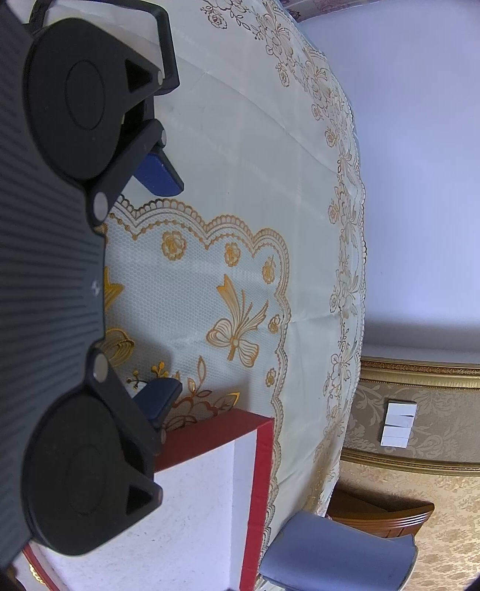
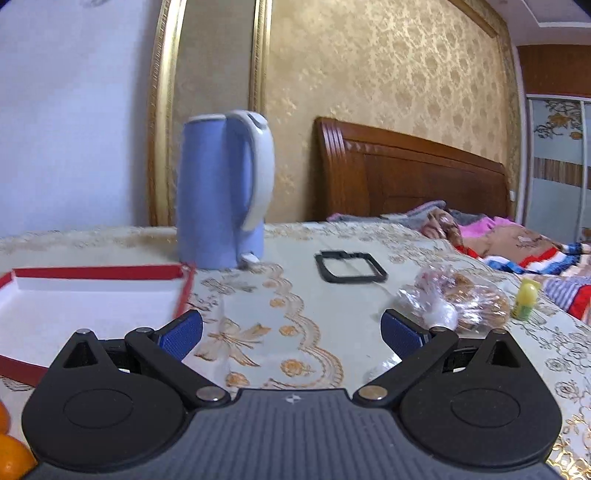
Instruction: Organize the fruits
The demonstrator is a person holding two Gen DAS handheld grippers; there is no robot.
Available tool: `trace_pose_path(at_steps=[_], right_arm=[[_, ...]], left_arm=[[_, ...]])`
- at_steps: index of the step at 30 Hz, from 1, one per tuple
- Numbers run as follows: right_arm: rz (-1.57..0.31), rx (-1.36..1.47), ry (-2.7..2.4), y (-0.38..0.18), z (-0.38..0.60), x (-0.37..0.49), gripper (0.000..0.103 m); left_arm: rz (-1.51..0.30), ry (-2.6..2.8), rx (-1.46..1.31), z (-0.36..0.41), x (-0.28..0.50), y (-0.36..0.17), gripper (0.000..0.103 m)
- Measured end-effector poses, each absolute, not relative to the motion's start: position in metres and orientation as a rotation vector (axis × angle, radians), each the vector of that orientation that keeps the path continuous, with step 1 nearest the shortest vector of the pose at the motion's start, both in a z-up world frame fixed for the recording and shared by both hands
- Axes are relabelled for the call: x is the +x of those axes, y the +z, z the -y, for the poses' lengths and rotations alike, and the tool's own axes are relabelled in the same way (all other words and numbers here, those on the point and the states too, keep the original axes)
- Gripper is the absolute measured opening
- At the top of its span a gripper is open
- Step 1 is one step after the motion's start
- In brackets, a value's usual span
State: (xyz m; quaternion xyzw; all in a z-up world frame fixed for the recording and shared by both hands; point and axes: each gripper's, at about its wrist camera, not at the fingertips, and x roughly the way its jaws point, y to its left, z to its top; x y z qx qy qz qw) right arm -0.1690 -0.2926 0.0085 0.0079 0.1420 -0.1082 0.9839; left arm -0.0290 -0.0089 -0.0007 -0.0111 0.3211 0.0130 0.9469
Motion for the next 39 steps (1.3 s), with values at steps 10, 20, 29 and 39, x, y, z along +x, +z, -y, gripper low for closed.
trace_pose_path(at_steps=[10, 20, 29, 39], right_arm=[[-0.246, 0.077, -0.261, 0.009, 0.303, -0.177, 0.103], [-0.296, 0.041, -0.266, 0.01, 0.298, -0.167, 0.103], [-0.3, 0.044, -0.264, 0.008, 0.298, -0.166, 0.103], [-0.297, 0.049, -0.261, 0.009, 0.3, -0.166, 0.103]], left_arm=[[-0.65, 0.022, -0.035, 0.009, -0.029, 0.0, 0.103], [-0.652, 0.024, -0.023, 0.001, -0.032, 0.0, 0.103], [-0.652, 0.024, -0.023, 0.0, -0.033, 0.0, 0.103], [-0.652, 0.025, -0.023, 0.002, -0.032, 0.0, 0.103]])
